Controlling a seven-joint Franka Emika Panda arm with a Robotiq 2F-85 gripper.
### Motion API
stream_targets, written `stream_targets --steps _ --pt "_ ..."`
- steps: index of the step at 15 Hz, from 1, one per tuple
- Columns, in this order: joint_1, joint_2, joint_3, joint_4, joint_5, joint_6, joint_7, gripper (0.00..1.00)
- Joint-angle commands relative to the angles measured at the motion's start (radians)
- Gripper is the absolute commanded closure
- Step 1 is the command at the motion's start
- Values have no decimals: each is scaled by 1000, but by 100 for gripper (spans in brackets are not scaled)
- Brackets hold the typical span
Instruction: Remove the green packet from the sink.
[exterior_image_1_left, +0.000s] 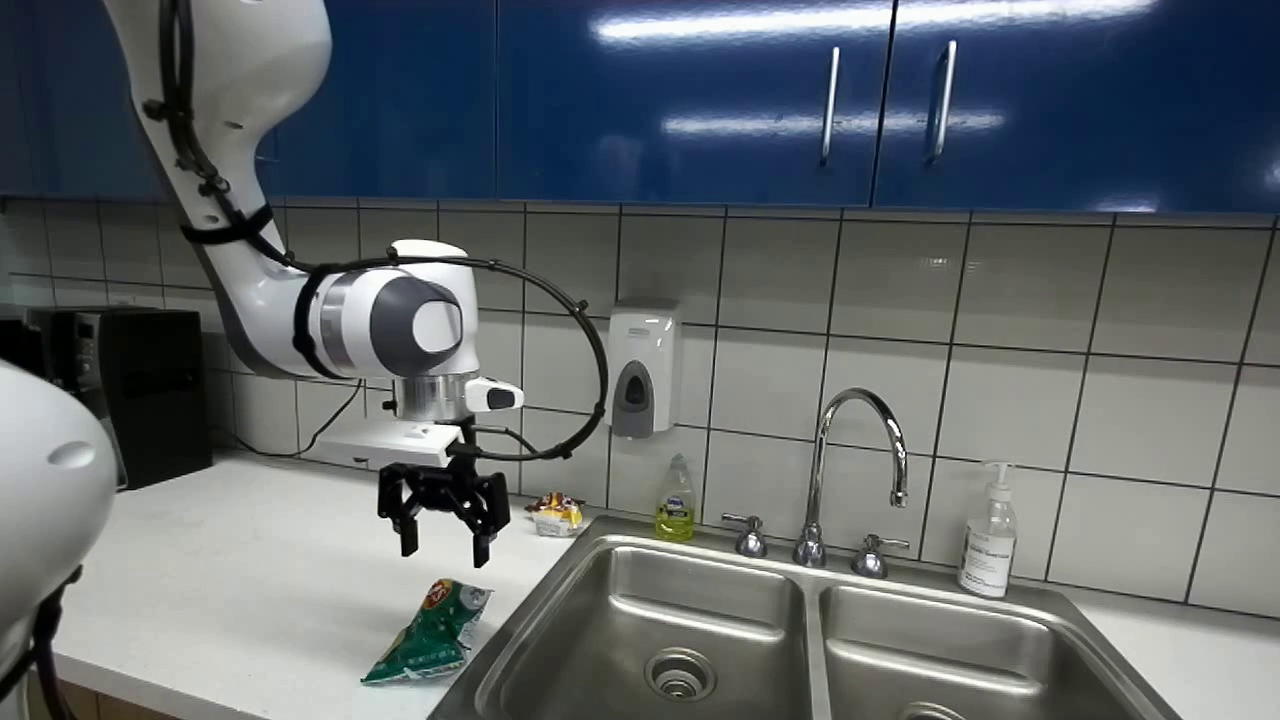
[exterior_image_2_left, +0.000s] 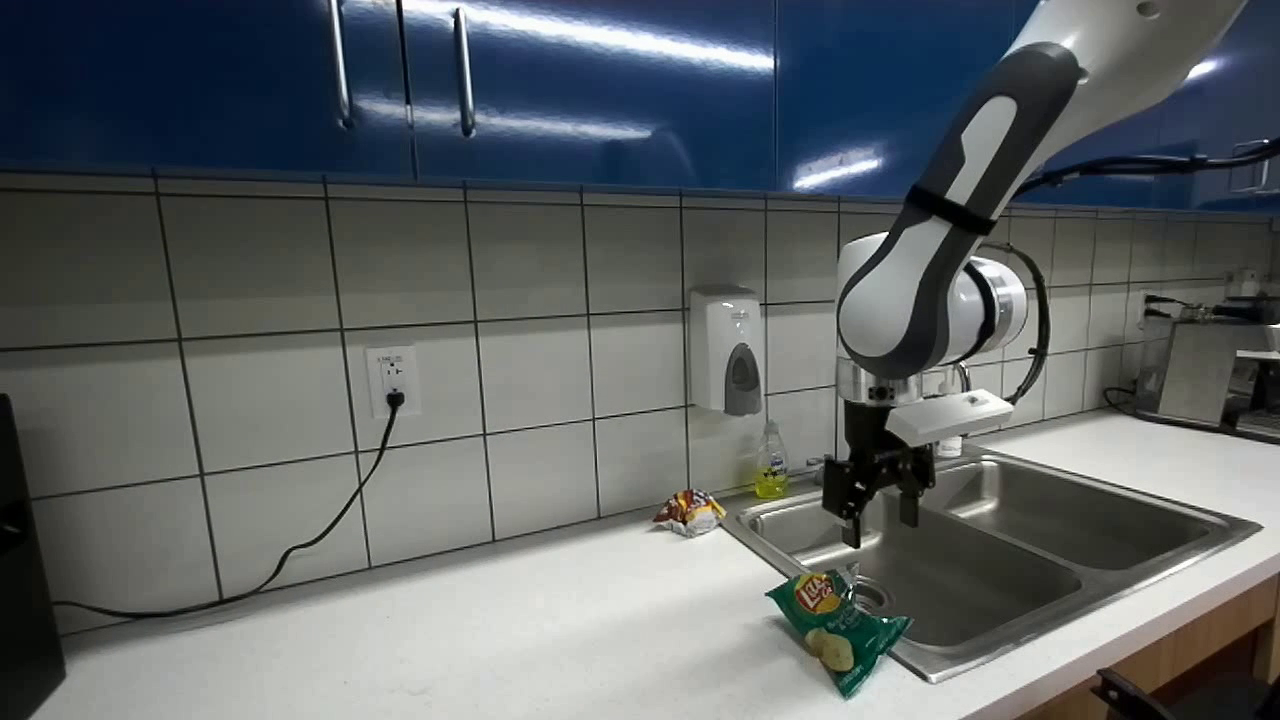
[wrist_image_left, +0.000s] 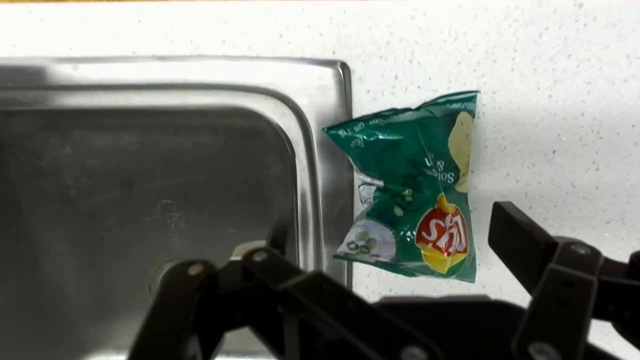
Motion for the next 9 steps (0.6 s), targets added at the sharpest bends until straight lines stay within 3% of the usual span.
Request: stream_targets --steps 1,5,6,9 --pt "-28 -104 18 -48 -27 -123 52 0" --pt "-29 -126 20 -32 -26 -233 56 0" --pt "-16 -73 12 -14 1 -179 19 0" --pt "-16 -87 12 -16 1 -204 23 0"
